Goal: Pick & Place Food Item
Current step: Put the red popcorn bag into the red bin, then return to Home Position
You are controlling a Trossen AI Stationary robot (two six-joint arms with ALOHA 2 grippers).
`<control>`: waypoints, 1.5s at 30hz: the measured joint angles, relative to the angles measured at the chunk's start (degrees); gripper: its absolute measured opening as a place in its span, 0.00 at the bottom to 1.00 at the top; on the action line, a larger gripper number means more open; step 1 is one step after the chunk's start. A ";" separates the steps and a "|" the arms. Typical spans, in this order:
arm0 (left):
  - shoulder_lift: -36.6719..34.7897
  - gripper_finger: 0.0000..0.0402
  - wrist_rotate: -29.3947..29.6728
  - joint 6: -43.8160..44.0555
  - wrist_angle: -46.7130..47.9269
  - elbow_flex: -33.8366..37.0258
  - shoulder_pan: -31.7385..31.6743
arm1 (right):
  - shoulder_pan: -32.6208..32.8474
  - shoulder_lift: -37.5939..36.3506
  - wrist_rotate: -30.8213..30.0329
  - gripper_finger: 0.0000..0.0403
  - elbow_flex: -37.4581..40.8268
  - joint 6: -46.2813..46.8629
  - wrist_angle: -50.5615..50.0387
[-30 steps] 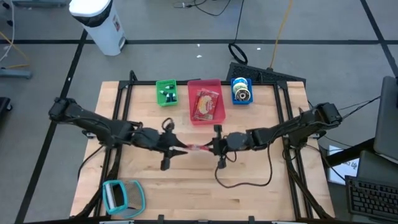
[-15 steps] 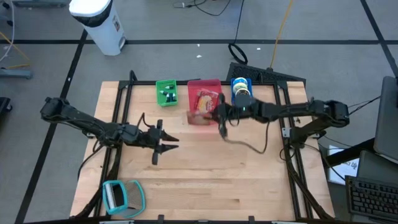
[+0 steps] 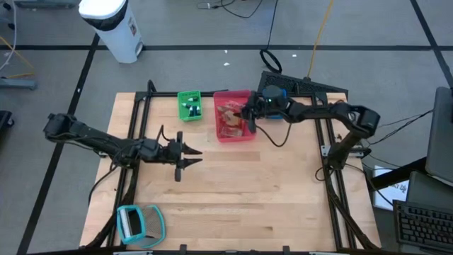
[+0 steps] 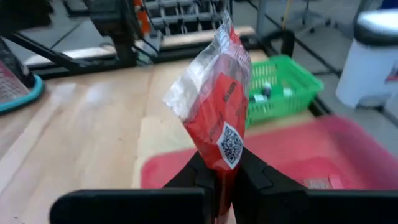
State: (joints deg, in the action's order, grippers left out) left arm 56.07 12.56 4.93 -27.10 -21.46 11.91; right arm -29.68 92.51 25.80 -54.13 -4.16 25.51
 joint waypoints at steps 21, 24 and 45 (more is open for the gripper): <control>0.02 0.29 0.00 -0.85 4.81 0.03 -5.54 | -1.79 4.20 -5.11 0.05 -0.02 -0.33 -3.49; 0.02 0.29 -0.01 -2.30 5.13 0.03 -5.85 | -1.23 4.27 -9.87 0.06 -0.02 -4.25 -3.84; 0.02 0.29 0.30 -3.10 5.06 0.03 -5.89 | 2.07 -3.16 -30.18 0.75 0.07 -12.67 -3.84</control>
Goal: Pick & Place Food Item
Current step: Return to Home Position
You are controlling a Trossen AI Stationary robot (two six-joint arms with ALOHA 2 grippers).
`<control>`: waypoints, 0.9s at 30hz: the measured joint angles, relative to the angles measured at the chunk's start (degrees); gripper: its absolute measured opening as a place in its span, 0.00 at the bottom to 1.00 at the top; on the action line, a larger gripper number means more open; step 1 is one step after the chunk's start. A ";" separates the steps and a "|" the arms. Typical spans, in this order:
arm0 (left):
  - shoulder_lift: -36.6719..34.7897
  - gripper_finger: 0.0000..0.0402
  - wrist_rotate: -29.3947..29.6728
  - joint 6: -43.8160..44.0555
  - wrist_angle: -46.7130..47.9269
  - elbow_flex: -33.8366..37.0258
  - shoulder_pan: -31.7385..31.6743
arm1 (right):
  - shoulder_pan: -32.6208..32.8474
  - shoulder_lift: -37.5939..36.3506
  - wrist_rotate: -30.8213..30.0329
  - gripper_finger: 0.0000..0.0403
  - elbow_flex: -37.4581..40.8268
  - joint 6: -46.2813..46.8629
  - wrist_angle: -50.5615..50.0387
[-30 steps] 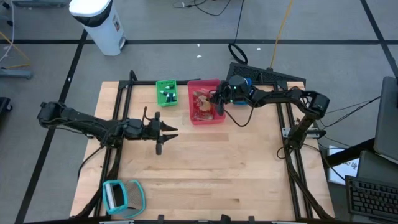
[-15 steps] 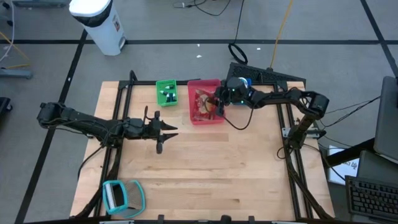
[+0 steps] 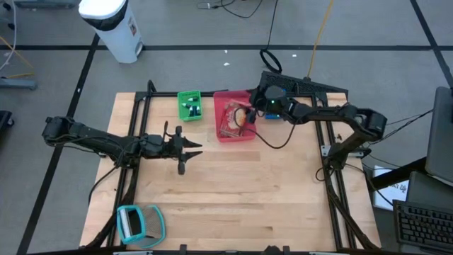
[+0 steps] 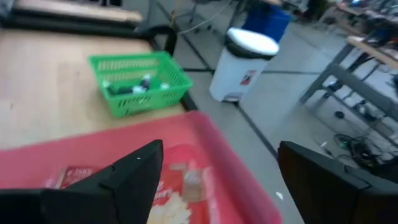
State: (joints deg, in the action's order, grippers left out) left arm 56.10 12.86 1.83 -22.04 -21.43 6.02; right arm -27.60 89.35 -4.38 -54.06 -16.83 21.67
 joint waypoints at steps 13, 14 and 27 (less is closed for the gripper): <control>-10.24 0.29 13.10 -4.99 21.44 -0.35 0.00 | 0.25 -21.95 -1.62 0.76 1.43 13.83 -24.33; -10.87 0.29 13.14 -2.95 22.90 -0.33 -0.06 | 0.29 -24.00 -1.57 0.76 2.71 14.25 -25.05; -23.90 0.29 1.30 4.28 14.66 9.33 -4.30 | 0.72 -49.20 -1.39 0.76 23.97 19.32 -19.94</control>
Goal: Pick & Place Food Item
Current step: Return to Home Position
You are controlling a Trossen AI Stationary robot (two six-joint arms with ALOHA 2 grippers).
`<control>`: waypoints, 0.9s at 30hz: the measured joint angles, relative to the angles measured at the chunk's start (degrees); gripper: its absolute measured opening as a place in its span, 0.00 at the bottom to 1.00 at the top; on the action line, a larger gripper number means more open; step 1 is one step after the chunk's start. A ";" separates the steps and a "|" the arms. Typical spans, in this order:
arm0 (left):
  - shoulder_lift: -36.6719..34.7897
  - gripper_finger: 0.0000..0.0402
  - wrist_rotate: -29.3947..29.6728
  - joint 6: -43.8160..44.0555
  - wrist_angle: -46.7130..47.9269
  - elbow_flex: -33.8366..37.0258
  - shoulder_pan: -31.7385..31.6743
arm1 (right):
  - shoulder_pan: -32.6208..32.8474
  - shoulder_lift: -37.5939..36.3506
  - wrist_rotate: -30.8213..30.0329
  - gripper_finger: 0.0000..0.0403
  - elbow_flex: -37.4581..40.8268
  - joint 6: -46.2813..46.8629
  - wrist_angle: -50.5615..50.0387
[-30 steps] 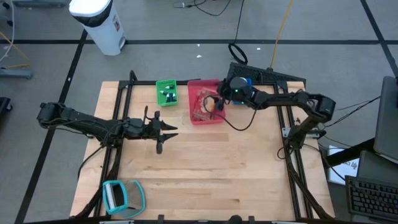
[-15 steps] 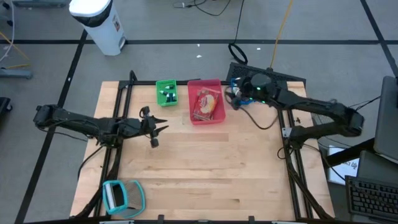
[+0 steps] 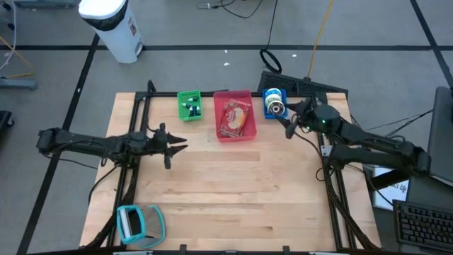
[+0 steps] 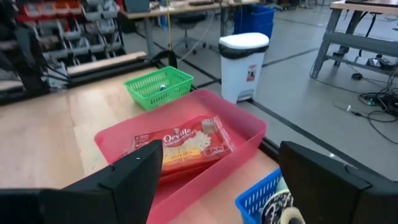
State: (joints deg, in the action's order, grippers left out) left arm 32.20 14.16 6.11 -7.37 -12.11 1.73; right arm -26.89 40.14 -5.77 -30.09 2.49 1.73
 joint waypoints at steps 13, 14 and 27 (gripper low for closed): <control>-13.02 0.29 -6.73 6.22 -7.74 9.95 -1.06 | 0.06 -16.52 4.48 0.76 11.46 3.79 5.85; -14.04 0.29 -6.71 6.06 -7.77 9.97 -1.06 | 0.06 -17.42 4.52 0.76 12.66 3.93 7.57; -20.43 0.29 -6.67 6.03 -4.42 9.97 -1.06 | 0.06 -23.18 8.91 0.76 19.53 5.77 10.33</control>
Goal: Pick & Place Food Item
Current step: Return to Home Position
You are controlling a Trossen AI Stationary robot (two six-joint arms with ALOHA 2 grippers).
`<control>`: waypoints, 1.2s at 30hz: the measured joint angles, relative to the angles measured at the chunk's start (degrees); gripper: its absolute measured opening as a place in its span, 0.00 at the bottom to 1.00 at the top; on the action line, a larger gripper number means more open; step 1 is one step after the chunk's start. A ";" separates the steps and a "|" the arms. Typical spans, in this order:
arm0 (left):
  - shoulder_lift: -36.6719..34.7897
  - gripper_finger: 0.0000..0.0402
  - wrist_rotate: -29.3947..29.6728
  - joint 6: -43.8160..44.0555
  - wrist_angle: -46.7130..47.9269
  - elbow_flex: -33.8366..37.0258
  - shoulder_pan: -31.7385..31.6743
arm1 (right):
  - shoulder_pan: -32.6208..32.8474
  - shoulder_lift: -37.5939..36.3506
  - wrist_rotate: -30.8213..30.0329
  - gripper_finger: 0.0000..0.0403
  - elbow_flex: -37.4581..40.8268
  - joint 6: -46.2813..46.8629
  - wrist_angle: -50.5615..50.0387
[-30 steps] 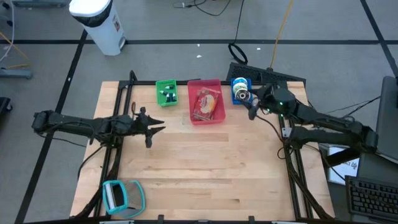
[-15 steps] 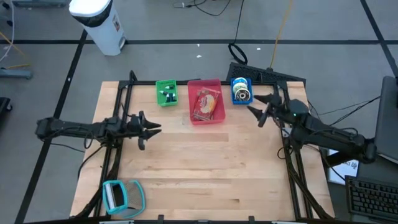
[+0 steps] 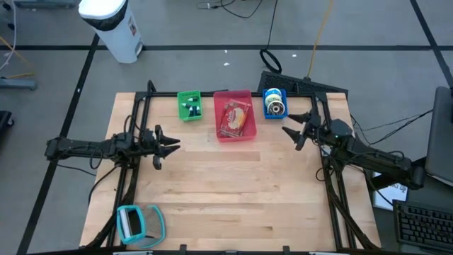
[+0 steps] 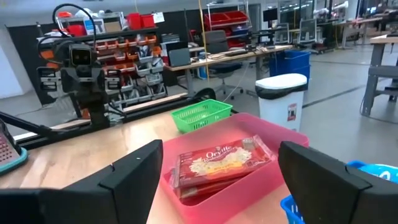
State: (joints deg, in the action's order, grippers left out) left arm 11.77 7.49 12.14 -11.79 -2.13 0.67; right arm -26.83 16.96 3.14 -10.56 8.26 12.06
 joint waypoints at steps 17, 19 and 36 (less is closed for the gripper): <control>0.17 0.29 0.00 -3.19 -1.31 0.00 0.00 | 0.00 -3.27 0.04 0.76 0.13 -1.44 -3.33; 0.17 0.29 0.02 -3.36 -1.29 0.00 0.00 | 0.02 -3.22 0.04 0.76 0.13 -1.31 -3.51; 0.20 0.29 0.04 -4.28 -1.31 0.00 0.00 | 0.07 -3.20 0.15 0.76 3.93 -1.31 -1.86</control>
State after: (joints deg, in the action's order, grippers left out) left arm 11.97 7.53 7.86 -13.10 -2.13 0.67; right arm -26.76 13.76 3.29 -6.63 6.95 10.20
